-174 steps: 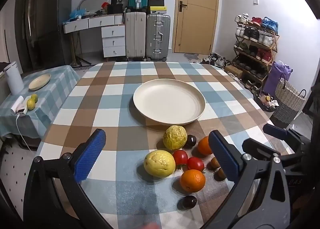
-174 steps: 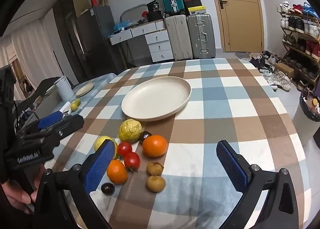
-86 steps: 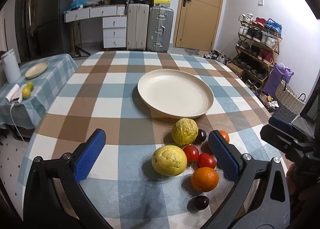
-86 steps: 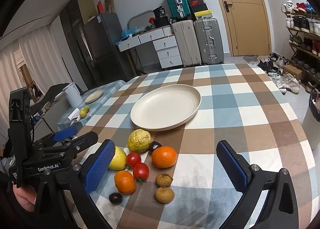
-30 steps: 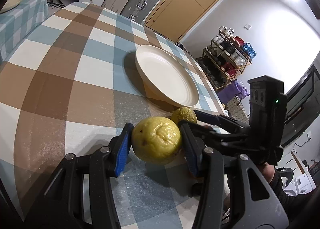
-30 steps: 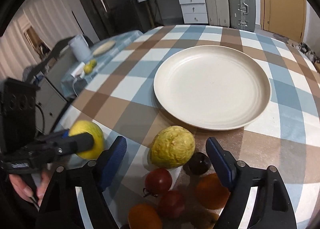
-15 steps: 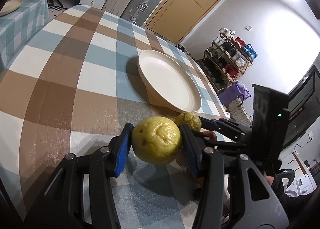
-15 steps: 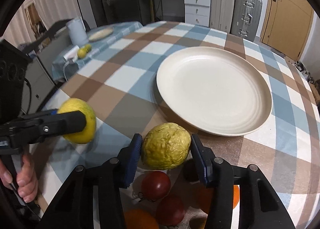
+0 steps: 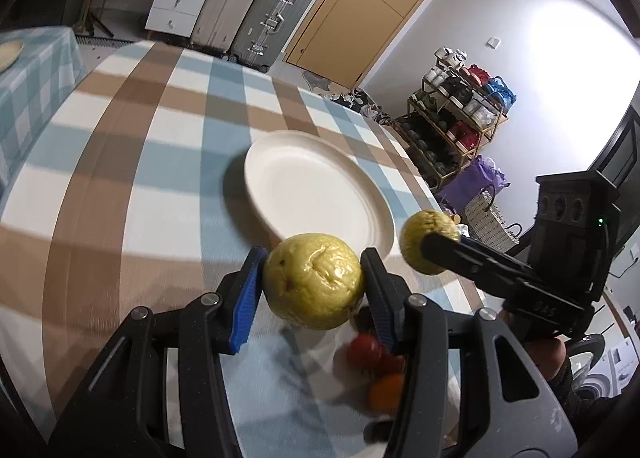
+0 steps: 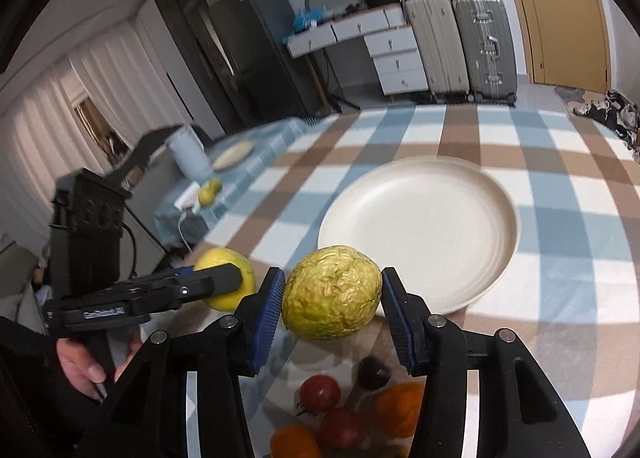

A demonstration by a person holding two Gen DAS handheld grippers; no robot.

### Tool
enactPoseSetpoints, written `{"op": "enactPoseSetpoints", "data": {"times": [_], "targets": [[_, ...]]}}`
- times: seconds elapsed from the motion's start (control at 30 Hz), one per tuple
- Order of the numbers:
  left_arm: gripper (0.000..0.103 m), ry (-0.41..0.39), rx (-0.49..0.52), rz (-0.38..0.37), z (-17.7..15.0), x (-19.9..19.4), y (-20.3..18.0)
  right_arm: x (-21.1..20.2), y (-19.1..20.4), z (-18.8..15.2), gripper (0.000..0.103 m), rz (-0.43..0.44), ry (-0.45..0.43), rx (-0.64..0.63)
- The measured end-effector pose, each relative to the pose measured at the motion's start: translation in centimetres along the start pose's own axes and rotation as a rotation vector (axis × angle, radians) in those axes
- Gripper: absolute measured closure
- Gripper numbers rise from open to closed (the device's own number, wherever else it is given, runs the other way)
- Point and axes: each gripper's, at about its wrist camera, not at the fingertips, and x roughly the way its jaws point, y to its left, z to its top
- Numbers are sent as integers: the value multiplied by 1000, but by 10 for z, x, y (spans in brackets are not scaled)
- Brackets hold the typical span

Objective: Organize fruits
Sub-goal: 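Carry both fruits onto the white plate and open both tools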

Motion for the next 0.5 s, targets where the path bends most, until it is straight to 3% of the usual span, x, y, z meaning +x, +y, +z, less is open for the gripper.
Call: {"op": "enactPoseSetpoints", "data": {"times": [0.23,0.5], "targets": [[57,-7,39,23,51,23,-21,-12,-33,36,53,19,-57,29],[57,29,66,26,106,76,-31,6,-70,77,53,30,-58,45]]}}
